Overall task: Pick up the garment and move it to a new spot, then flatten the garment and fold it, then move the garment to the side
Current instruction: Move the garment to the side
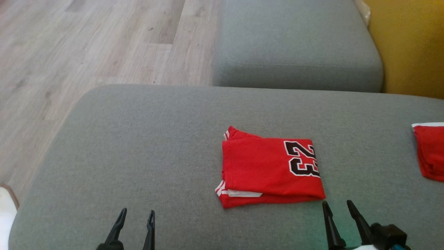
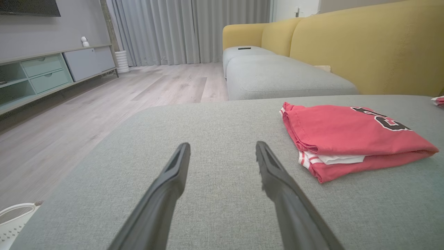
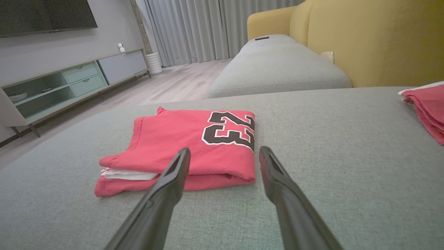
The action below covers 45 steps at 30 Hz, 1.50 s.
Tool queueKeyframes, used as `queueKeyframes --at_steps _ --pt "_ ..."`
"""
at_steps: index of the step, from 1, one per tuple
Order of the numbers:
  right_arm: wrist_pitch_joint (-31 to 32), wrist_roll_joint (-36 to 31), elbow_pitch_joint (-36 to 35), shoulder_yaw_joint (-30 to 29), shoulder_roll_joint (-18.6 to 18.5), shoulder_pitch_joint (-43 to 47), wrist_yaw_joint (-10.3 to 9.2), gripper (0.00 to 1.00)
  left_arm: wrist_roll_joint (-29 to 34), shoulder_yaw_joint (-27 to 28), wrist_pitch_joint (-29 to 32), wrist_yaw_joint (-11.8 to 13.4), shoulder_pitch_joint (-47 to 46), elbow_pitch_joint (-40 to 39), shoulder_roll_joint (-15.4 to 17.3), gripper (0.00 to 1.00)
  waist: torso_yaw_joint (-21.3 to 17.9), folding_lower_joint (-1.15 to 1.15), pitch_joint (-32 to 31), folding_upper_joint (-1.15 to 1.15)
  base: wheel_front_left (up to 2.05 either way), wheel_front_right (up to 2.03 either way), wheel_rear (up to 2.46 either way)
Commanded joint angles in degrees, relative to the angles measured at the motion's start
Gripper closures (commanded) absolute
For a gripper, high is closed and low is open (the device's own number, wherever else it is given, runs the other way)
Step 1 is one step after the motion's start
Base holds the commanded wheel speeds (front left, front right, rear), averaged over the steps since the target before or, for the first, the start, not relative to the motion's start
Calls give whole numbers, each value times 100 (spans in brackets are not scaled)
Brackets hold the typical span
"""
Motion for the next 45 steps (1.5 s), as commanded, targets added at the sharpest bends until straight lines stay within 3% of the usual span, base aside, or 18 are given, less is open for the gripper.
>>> queueKeyframes --at_steps 1,11,16,26,33,34,35,37,38,45 --pt "-79 -59 -173 91 -38 -231 21 0 65 177 -70 -5 -422 -199 -84 0 94 0 113 0 0 0 0" --pt "-79 -130 -140 -92 -84 -473 21 0 102 78 -70 -33 -630 -285 -179 0 405 0 604 0 0 0 0" --pt "129 -11 113 -419 -149 -1059 21 0 123 -15 -70 -79 -815 -299 -216 0 494 0 910 0 0 0 0" --pt "1790 627 1224 -628 -699 -2713 21 0 194 -283 -70 -176 -1343 -223 -279 0 656 0 1471 0 0 0 0" --pt "2724 1242 1445 -345 -930 -2937 21 0 192 -403 -70 -156 -1538 -185 -309 0 769 0 1697 0 0 0 0" --pt "2855 1328 1439 -288 -947 -2914 21 5 189 -408 -70 -147 -1547 -173 -312 0 765 0 1723 0 0 0 0" --pt "2988 1411 1426 -231 -963 -2890 21 27 187 -417 -70 -141 -1554 -162 -314 0 759 0 1748 0 0 0 0" --pt "3228 1541 1365 -133 -1006 -2848 21 89 184 -438 -70 -134 -1567 -149 -319 0 738 0 1798 0 0 0 0" --pt "3327 1612 1311 -105 -1016 -2837 21 100 180 -443 -70 -126 -1575 -153 -321 0 721 0 1825 0 0 0 0" --pt "3368 1559 809 -104 -1287 -2899 21 100 170 -486 -70 -129 -1698 -184 -333 0 448 0 1968 0 0 0 0"
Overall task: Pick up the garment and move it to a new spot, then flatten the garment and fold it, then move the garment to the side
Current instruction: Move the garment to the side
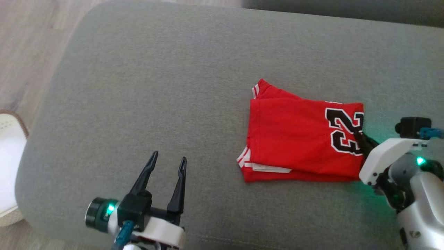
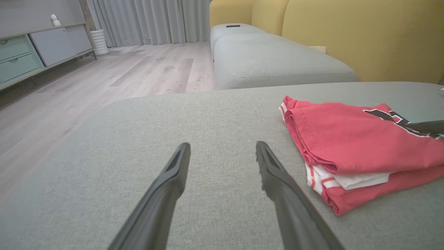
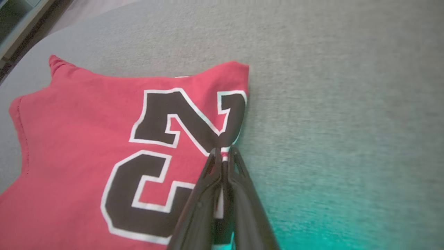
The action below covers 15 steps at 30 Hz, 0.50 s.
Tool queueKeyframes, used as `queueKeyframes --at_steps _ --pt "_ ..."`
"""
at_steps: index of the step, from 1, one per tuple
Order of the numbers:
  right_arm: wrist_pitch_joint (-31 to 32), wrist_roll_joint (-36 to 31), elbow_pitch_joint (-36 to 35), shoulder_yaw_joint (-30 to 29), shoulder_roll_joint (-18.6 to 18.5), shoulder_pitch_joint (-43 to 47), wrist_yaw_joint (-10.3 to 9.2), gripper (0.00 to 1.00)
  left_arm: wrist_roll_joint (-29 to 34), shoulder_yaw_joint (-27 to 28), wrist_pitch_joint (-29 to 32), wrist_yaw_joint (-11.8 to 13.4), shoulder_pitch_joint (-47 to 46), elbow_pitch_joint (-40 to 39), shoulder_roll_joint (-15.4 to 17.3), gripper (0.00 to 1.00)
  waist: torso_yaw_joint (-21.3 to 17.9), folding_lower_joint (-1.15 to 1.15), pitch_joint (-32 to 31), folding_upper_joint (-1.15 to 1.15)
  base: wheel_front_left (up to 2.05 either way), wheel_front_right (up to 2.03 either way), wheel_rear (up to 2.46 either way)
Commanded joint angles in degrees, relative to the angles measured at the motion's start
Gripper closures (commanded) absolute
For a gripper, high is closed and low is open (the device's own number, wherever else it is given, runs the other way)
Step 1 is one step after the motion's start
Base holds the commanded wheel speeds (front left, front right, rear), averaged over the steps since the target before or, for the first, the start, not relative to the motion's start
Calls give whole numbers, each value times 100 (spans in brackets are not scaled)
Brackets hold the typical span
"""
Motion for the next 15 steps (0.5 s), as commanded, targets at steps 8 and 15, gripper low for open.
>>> queueKeyframes --at_steps 8,15 --pt "172 -271 -684 -282 -900 -293 21 100 21 89 -70 5 -473 -358 -46 0 -548 -1 324 0 0 0 0" --pt "551 -416 -1124 -1028 -1856 -582 21 100 28 18 -70 -12 -967 -562 -65 0 -1000 -1 930 0 0 0 0"
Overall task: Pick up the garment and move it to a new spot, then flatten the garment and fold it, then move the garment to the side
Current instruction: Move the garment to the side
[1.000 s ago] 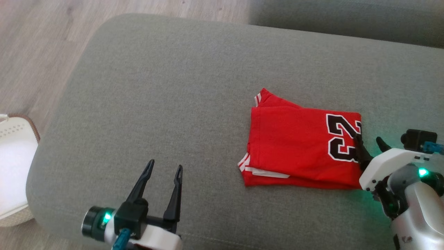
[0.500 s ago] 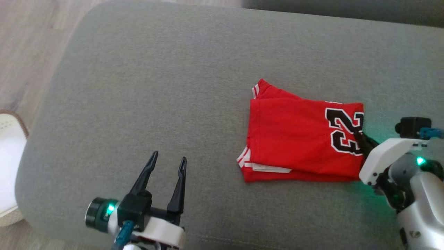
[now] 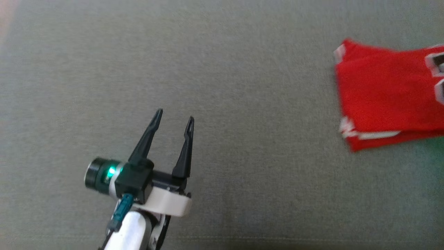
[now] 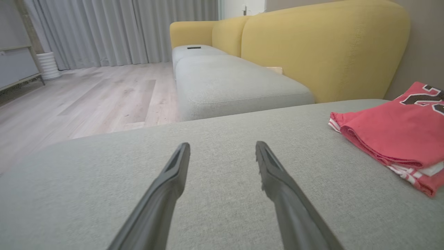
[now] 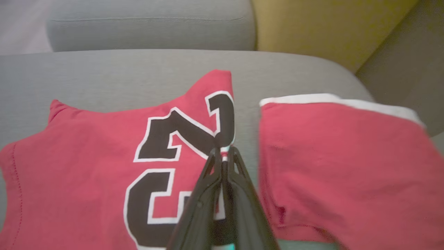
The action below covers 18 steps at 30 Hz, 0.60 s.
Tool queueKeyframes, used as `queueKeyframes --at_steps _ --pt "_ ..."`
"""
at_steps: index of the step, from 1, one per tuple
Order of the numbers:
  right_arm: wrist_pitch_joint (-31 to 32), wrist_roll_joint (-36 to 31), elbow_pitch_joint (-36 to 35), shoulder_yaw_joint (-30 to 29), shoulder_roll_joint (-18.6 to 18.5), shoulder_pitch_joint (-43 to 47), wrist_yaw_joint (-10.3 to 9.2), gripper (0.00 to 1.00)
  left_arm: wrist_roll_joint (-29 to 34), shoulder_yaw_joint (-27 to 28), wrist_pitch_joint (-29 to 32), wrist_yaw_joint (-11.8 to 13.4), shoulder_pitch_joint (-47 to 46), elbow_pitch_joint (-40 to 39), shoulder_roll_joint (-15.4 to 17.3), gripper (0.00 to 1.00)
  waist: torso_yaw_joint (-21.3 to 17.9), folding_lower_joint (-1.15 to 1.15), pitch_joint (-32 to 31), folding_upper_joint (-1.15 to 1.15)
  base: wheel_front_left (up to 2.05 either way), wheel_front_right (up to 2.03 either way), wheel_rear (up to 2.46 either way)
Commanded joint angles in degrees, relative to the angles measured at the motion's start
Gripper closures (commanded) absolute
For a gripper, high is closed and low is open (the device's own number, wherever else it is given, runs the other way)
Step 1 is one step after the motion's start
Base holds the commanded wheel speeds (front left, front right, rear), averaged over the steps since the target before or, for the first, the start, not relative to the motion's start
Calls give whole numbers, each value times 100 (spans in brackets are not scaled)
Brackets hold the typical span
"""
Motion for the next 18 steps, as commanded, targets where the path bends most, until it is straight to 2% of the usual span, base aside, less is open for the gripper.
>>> queueKeyframes --at_steps 1,11,15,18 --pt "52 -56 -248 -117 -389 -208 21 100 45 153 -51 -26 -245 -206 -11 0 -305 0 383 0 0 0 0" --pt "158 -187 -576 -707 -1638 -507 21 100 174 203 -51 -112 -827 -261 223 0 -689 0 1092 0 0 0 0" --pt "301 -122 -802 -826 -1923 -461 21 100 178 193 -51 -104 -897 -291 290 0 -779 0 1207 0 0 0 0" --pt "315 -567 -1051 -1035 -2092 -459 21 100 201 128 -51 -114 -954 -287 320 0 -797 0 1239 0 0 0 0"
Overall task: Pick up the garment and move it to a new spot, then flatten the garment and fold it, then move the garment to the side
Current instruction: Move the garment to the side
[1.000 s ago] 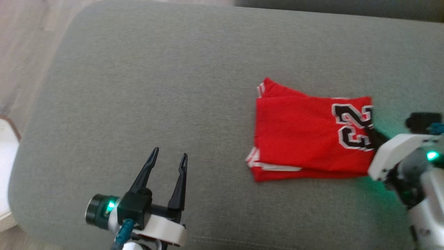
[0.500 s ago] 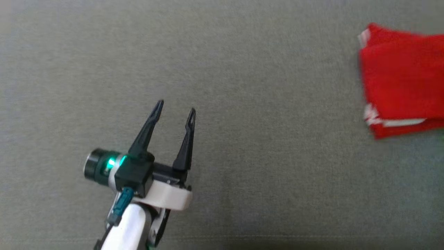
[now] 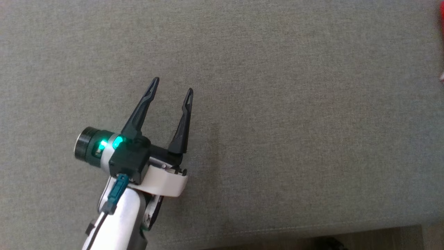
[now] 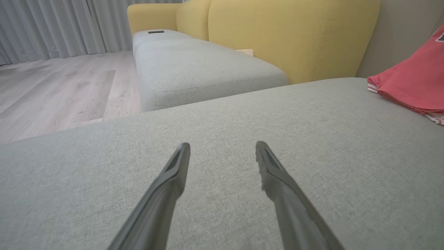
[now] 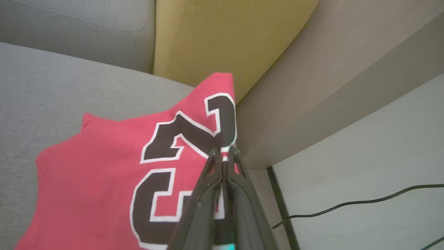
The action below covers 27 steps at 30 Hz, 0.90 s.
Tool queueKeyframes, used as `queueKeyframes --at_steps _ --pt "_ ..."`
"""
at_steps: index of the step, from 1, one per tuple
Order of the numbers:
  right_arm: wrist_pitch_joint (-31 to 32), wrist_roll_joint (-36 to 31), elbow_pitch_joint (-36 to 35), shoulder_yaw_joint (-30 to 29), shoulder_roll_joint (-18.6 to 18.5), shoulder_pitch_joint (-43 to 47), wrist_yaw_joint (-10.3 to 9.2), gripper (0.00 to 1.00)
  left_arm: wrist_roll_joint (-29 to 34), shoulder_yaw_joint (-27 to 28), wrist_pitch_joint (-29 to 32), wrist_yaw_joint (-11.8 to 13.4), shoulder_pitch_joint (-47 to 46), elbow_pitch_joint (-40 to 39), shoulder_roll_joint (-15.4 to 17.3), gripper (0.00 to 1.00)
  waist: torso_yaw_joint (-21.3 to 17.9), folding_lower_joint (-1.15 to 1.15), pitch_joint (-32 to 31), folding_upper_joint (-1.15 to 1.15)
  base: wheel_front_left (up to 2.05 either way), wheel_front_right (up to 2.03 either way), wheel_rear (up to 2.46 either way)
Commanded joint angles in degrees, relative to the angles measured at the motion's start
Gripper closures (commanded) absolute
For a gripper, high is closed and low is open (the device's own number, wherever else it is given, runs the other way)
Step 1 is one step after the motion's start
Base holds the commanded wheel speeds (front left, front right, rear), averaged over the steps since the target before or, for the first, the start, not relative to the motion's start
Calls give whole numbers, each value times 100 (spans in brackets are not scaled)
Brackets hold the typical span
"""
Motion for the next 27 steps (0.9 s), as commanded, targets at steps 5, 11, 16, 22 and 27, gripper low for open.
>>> queueKeyframes --at_steps 5,11,16,22,27 --pt "233 -853 -443 -497 -65 5 20 68 37 54 -29 -9 -231 -275 96 0 12 -1 -69 0 0 0 0" --pt "43 -1534 -925 -467 468 24 20 0 -27 65 -29 79 -145 -253 101 0 114 -1 -345 0 0 0 0" --pt "-304 -1798 -1300 -68 1418 53 20 0 -131 128 -29 213 68 -194 65 0 185 -1 -814 0 0 0 0" --pt "-1058 -1525 -1115 686 2540 431 20 0 -386 344 -29 405 471 -76 -42 0 268 -1 -1609 0 0 0 0" --pt "-1944 -1145 -563 1317 3239 962 20 0 -751 638 -29 555 976 164 -135 0 386 -1 -2243 0 0 0 0"
